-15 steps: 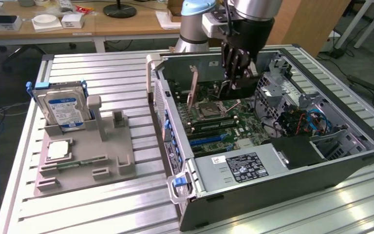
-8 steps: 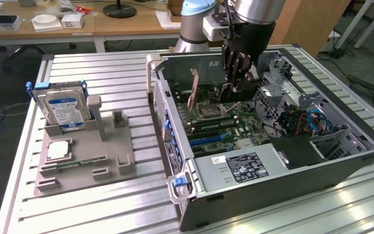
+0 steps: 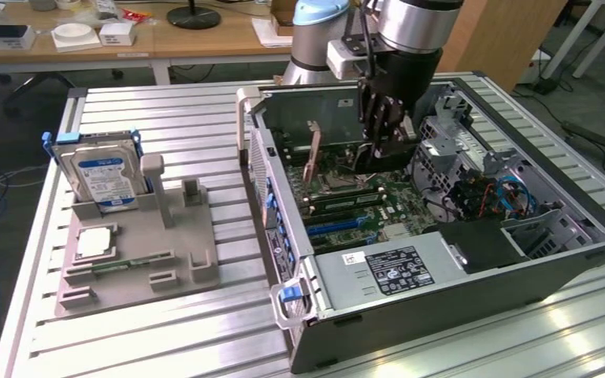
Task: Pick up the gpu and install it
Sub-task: 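Insert the gpu into the slot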
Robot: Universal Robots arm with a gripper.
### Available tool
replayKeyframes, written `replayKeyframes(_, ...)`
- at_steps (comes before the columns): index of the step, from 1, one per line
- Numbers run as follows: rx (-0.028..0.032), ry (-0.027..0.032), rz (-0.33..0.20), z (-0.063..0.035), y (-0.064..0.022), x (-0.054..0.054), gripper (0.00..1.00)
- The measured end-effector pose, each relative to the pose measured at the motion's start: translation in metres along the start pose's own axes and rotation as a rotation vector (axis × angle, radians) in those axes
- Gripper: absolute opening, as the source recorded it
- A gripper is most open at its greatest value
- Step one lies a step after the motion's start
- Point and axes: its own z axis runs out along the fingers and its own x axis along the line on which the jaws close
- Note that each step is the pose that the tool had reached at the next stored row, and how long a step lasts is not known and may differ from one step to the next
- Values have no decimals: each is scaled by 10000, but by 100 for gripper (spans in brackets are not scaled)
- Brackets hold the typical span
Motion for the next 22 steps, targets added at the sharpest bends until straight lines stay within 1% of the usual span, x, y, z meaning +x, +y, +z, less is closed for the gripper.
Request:
replayKeyframes(3,-7,-1,-80,43,1,1,27)
replayKeyframes(15,-7,-1,-81,225,10,4,27)
replayKeyframes(21,-8,-2,-80,229,10,5,27)
replayKeyframes(22,-8,-5,-79,231,21,5,27)
